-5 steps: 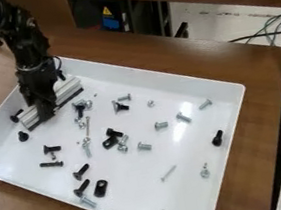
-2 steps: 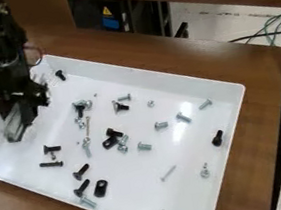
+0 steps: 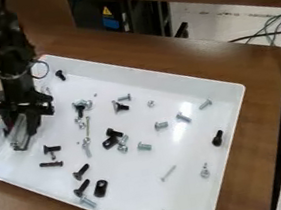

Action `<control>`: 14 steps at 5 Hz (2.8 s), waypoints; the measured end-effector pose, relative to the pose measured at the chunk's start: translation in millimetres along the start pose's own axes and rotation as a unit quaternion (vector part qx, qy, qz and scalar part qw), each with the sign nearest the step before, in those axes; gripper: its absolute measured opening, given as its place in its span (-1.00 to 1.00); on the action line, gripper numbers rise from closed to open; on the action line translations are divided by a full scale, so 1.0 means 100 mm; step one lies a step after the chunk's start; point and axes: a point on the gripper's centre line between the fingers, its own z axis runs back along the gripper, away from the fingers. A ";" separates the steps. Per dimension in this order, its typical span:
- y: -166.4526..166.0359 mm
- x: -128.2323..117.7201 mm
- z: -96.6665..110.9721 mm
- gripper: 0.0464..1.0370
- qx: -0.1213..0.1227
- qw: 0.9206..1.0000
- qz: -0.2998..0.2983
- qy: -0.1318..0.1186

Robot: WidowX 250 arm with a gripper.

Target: Sweep into pile

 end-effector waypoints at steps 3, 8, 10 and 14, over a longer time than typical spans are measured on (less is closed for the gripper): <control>0.13 0.56 -0.12 -0.36 0.028 0.998 -0.057 -0.005; -1.33 0.25 0.07 -0.36 0.050 0.919 -0.389 -0.031; -2.01 -0.24 0.19 -0.36 0.037 0.907 -0.419 -0.023; -1.12 0.06 0.67 -0.36 0.089 0.900 -0.422 -0.066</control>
